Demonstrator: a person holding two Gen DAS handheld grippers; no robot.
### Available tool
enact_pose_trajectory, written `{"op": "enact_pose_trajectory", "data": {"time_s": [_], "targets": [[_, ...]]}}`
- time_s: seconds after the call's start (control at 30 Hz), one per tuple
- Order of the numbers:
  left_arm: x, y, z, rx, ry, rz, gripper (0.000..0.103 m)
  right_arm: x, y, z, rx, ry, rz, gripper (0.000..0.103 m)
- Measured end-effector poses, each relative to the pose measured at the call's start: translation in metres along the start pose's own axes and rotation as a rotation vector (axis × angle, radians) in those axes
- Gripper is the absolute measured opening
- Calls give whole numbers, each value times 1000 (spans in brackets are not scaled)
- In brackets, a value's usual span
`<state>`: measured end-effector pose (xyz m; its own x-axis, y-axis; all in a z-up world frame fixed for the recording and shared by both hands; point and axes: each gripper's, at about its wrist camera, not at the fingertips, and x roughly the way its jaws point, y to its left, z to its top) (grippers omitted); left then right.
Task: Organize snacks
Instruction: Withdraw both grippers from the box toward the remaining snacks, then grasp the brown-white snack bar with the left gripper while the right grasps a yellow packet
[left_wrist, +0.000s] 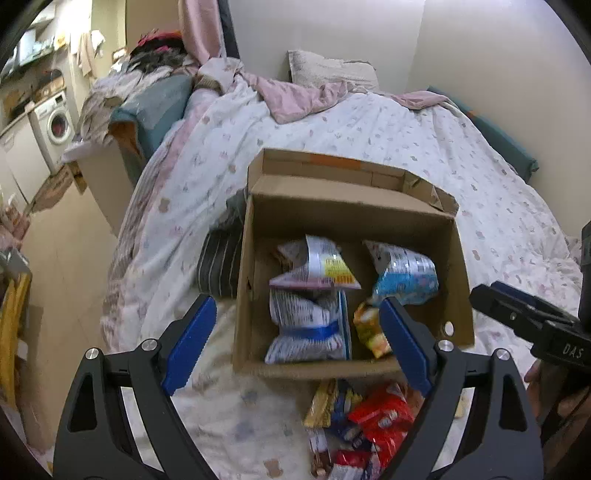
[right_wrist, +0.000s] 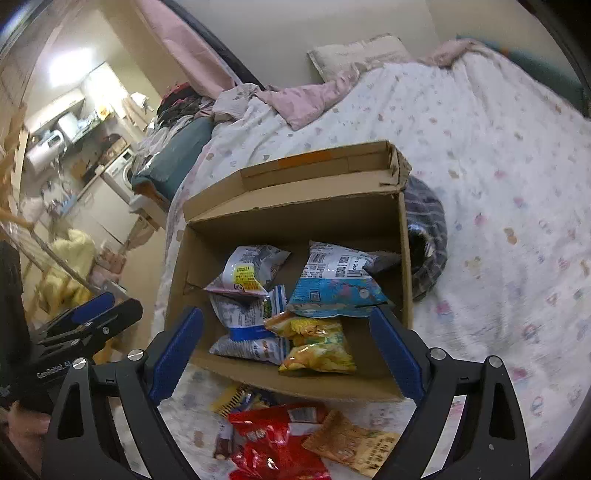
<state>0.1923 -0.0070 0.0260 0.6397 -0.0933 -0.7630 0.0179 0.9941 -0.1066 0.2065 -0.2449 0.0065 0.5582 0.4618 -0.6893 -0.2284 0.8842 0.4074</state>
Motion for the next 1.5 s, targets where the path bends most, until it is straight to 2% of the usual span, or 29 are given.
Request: {"op": "enact_pose_trajectory", "data": {"time_s": [0.1, 0.4, 0.5, 0.7, 0.73, 0.77, 0.83, 1.0, 1.13, 1.2, 1.23, 1.37, 1.5], "targets": [[-5, 5, -13, -23, 19, 0, 88, -10, -1, -7, -5, -12, -16, 94], [-12, 17, -46, -61, 81, -1, 88, -33, -26, -27, 131, 46, -10, 94], [-1, 19, -57, -76, 154, -29, 88, -34, -37, -44, 170, 97, -20, 94], [47, 17, -93, -149, 406, -70, 87, -25, -60, -74, 246, 210, -64, 94], [52, 15, -99, -145, 427, -65, 82, -24, -62, -76, 251, 215, -65, 94], [57, 11, -104, -132, 445, -62, 71, -24, -64, -76, 253, 214, -68, 94], [69, 1, -114, -88, 486, -59, 58, -26, -66, -76, 256, 212, -78, 94], [92, -13, -131, -60, 560, -46, 51, -27, -69, -76, 257, 214, -85, 94], [103, -21, -135, -13, 580, -18, 49, -27, -78, -79, 274, 223, -92, 94], [106, -23, -137, -1, 591, -20, 36, -28, -82, -80, 280, 225, -98, 94], [107, -23, -138, 13, 597, -9, 13, -28, -83, -80, 282, 226, -99, 94], [101, -17, -137, -8, 597, -28, 13, -23, -85, -82, 293, 245, -101, 94], [83, -5, -131, -25, 558, -26, 13, -9, -83, -86, 292, 290, -102, 94]]}}
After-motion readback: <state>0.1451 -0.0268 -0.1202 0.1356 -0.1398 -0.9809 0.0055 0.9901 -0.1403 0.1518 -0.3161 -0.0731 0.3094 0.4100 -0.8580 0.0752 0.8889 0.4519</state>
